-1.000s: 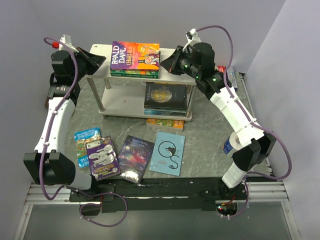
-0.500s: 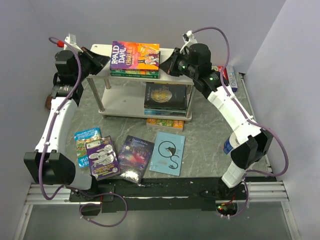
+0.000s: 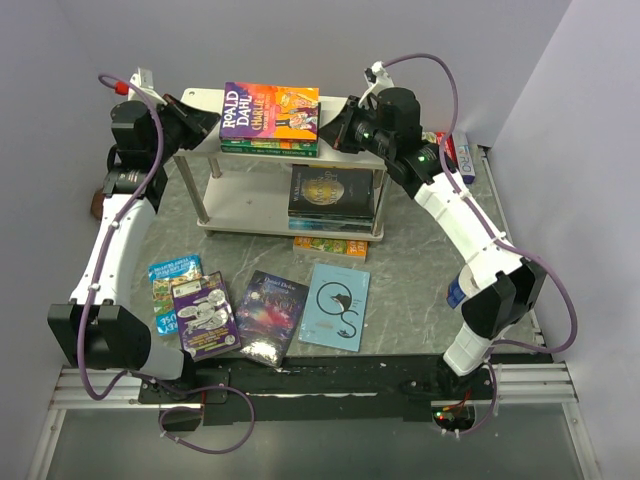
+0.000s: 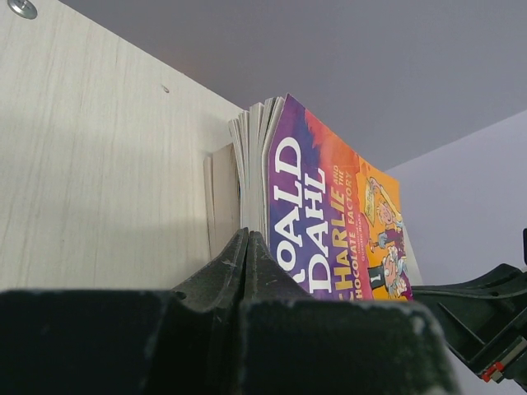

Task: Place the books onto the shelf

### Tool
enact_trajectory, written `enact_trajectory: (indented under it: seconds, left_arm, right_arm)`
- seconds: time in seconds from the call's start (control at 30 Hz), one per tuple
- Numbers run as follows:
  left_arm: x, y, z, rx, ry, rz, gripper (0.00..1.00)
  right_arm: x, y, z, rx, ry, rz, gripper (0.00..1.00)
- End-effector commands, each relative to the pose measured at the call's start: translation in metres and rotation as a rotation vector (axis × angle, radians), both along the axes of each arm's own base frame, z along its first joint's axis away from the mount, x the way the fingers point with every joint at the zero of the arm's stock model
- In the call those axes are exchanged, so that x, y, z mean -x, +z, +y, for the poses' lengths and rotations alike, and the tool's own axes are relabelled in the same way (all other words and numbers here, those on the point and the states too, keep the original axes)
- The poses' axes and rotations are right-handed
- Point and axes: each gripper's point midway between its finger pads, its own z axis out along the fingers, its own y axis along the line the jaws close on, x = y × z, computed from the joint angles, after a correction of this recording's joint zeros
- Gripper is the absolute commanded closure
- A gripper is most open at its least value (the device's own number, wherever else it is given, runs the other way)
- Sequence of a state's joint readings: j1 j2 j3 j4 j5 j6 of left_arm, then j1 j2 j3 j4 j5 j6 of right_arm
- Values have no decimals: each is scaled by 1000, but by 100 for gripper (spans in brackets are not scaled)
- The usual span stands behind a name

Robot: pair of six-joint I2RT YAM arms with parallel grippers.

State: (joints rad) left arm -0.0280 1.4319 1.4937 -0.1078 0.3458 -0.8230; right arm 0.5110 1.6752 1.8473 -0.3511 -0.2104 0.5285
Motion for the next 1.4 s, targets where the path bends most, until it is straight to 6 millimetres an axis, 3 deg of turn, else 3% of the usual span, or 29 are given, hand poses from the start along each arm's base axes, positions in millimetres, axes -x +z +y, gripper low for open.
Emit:
enact_trajectory:
  seconds: [0.0, 0.93, 1.37]
  left_arm:
    - [12, 18, -18, -14, -70, -77, 96]
    - [31, 20, -30, -6, -105, -81, 96]
    - [28, 19, -33, -21, -96, -79, 93]
  right_arm:
    - [23, 32, 11, -42, 57, -79, 100]
    - [47, 43, 8, -53, 59, -103, 100]
    - [41, 35, 6, -26, 42, -94, 100]
